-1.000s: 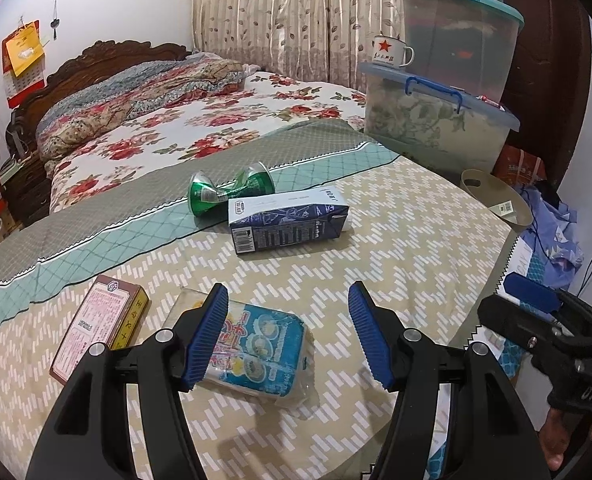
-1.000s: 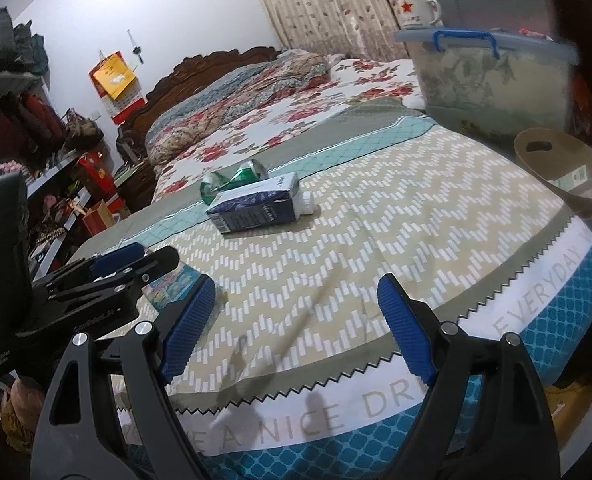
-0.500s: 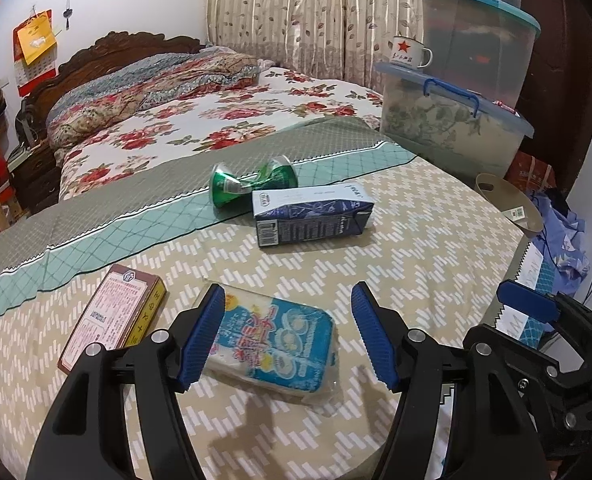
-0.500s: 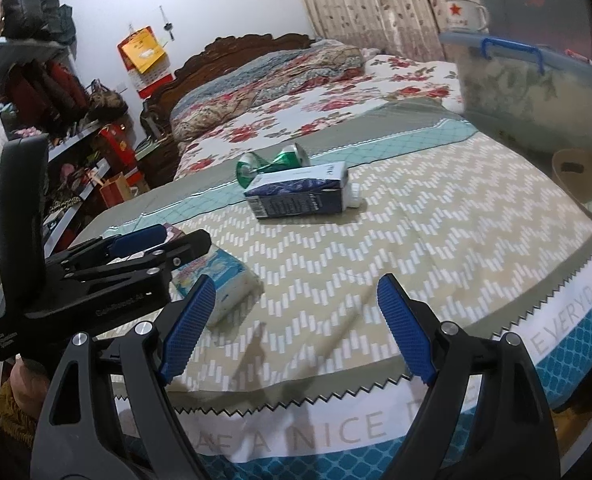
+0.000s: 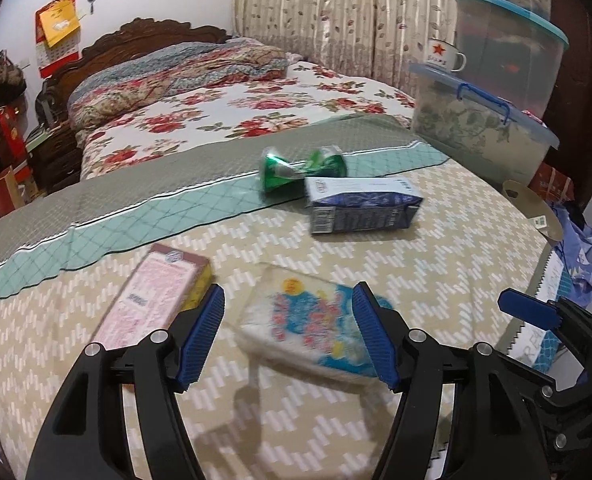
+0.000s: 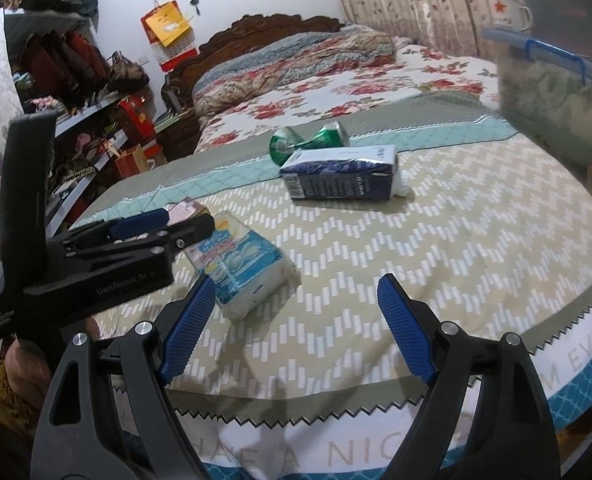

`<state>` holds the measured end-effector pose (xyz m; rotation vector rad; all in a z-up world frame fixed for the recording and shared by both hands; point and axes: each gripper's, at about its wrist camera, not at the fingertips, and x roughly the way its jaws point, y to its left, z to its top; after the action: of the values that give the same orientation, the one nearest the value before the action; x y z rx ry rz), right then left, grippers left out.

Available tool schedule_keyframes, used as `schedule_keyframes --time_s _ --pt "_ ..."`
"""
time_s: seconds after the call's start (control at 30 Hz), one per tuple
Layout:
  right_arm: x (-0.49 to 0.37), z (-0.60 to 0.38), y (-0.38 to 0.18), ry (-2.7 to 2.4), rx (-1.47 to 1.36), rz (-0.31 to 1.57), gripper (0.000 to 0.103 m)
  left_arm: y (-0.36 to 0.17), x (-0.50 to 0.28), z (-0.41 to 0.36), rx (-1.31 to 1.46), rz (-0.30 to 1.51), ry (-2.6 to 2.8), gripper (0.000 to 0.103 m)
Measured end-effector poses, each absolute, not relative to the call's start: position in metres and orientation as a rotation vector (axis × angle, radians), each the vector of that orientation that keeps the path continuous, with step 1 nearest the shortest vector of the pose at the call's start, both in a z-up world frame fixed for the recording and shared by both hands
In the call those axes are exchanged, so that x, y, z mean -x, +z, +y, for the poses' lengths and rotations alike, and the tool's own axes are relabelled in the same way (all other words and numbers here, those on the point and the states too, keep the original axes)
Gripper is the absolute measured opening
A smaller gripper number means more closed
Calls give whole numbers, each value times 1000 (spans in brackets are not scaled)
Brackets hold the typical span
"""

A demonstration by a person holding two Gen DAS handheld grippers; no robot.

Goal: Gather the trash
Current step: 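Grasp the blue tissue pack with the right tool while the left grasps the pink box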

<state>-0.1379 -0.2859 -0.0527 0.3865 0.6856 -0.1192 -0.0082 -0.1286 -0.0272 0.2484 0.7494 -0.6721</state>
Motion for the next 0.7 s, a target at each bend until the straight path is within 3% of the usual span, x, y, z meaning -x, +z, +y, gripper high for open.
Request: schedule_keyframes --time_s 0.37,0.43,0.5,0.7 --pt "99 -267 -71 -31 -300 776 88 -16 -44 -52 -131 752 -469 72" --pt "94 -267 -73 -24 -290 786 88 -17 -49 -47 -120 760 -456 84" --pt "85 -265 -76 -6 -274 802 90 -19 -53 -44 -123 763 -453 88" --pt "60 -262 -84 55 -231 862 91 -37 -64 -51 -171 808 -461 91"
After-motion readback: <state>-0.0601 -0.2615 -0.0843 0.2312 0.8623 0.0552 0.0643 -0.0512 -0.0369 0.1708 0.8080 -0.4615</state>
